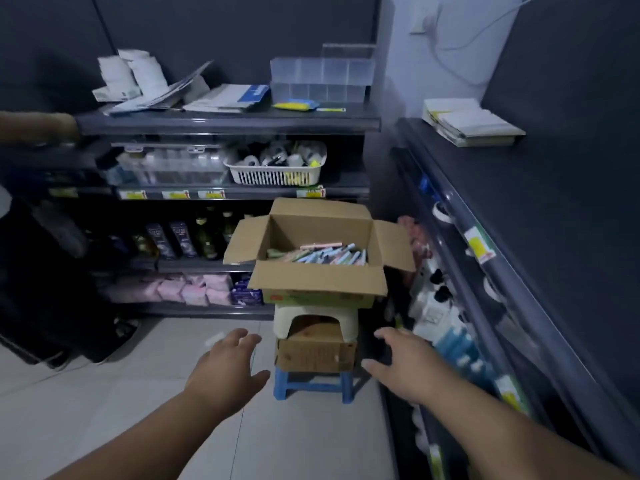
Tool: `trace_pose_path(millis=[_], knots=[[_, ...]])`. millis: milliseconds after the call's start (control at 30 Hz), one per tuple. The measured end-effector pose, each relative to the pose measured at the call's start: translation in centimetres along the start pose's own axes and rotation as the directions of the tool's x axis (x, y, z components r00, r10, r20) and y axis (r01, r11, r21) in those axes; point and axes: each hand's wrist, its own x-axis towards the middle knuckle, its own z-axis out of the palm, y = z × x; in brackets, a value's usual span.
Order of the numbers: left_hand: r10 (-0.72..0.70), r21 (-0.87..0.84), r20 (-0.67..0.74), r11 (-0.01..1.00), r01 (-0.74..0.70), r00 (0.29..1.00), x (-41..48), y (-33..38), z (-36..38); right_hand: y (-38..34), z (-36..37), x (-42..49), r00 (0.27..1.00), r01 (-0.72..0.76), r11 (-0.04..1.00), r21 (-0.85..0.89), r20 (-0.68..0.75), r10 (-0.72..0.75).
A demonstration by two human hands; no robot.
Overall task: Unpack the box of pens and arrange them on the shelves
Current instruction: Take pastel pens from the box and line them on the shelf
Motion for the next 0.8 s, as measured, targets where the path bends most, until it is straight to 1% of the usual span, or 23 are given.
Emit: trace_pose_path(millis=[200, 333, 433, 600, 700, 800], knots=[[-0.007, -0.081, -0.070, 0.997, 0.001, 0.998, 9.0, 1.4, -3.1, -1.6, -5.7, 10.1, 0.997, 0.041, 0.999, 0.030, -0.072, -0.039], [0.004, -0.111, -0.069, 0.994, -0.011, 0.998, 15.9, 0.1, -4.1, -3.3, -6.7, 16.6, 0.996, 0.028, 0.997, 0.074, -0.090, -0.022], [0.040, -0.144, -0.056, 0.988, -0.048, 0.998, 22.0, -1.1, -4.9, -4.3, -6.6, 21.0, 0.996, -0.016, 0.994, 0.107, -0.082, 0.024], [0.129, -0.146, 0.006, 0.981, -0.127, 0.992, 30.6, -2.6, -5.2, -5.6, -5.5, 27.1, 0.992, -0.112, 0.980, 0.165, -0.037, 0.120], [0.167, -0.141, 0.057, 0.977, -0.157, 0.984, 34.7, -2.7, -4.3, -5.6, -4.2, 30.3, 0.983, -0.183, 0.962, 0.203, 0.019, 0.183], [0.176, -0.131, 0.175, 0.979, -0.154, 0.969, 38.3, -1.9, -2.5, -4.9, -3.1, 33.0, 0.972, -0.231, 0.950, 0.208, 0.090, 0.217]])
